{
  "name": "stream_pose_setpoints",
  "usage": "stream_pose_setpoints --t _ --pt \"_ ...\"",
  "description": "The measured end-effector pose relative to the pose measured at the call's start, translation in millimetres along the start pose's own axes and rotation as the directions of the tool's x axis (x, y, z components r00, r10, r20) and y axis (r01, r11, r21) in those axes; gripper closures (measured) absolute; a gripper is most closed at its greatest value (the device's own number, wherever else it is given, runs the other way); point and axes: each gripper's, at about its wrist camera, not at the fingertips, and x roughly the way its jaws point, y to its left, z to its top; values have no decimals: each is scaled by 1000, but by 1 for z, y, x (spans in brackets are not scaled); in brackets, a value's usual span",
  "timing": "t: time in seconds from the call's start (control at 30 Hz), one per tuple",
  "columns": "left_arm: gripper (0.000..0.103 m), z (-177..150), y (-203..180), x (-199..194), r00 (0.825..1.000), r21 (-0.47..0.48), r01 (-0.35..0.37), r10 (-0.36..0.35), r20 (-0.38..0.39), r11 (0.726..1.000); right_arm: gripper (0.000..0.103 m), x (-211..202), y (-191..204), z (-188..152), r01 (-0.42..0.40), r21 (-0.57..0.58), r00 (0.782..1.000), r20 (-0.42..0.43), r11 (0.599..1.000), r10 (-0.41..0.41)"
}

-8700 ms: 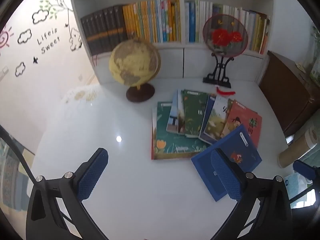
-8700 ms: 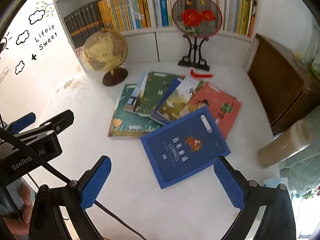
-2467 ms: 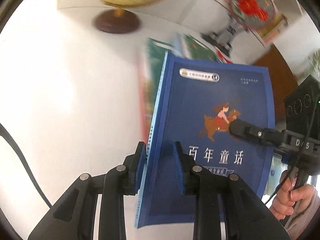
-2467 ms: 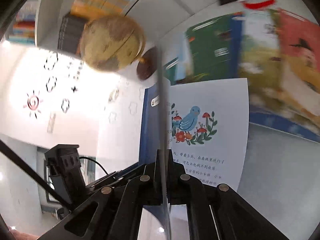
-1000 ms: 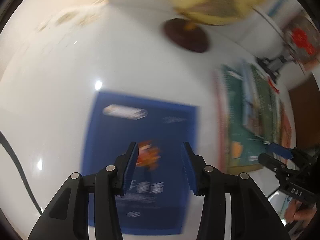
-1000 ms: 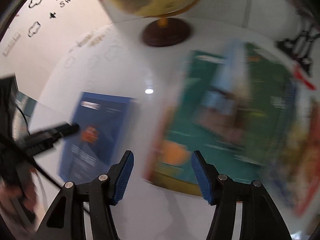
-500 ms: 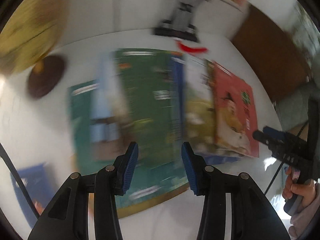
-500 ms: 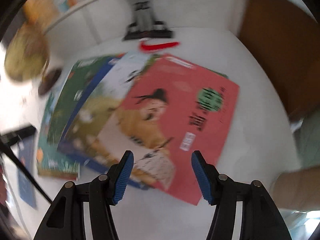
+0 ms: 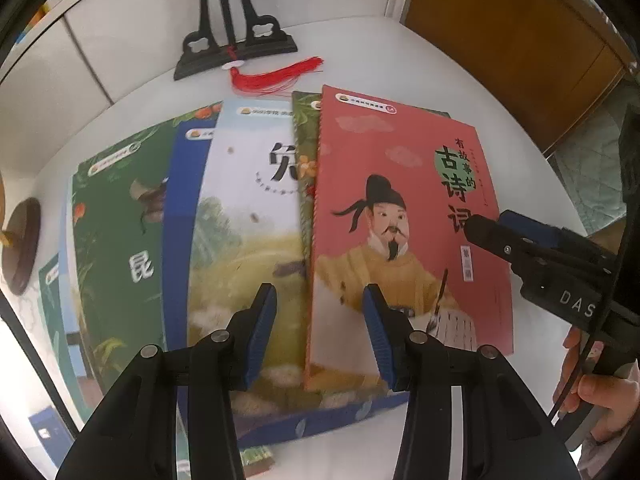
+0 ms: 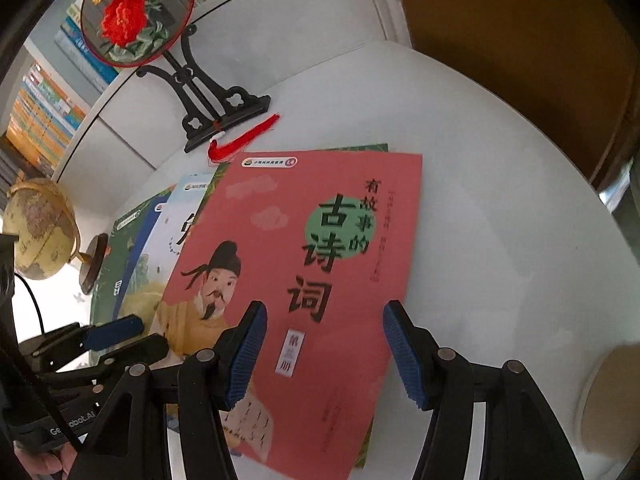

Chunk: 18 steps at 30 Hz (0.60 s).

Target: Organize books

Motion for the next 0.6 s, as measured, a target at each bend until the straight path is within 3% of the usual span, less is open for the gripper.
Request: stream_pose_setpoints --t 0.17,0.3,0.43,0.6 --pt "58 8 -7 6 1000 5 -17 17 -7 1000 43 11 -15 8 34 15 999 -29 999 -34" --pt "39 8 -13 8 1000 2 21 -21 -10 1000 41 6 -20 10 -22 40 999 -25 999 24" --pt "30 -1 -23 5 998 30 52 -51 -29 998 37 4 -3 6 26 -47 1000 -10 999 -26" --pt "30 -15 -16 -4 999 15 43 -43 -28 999 23 0 27 0 49 -153 998 34 987 -45"
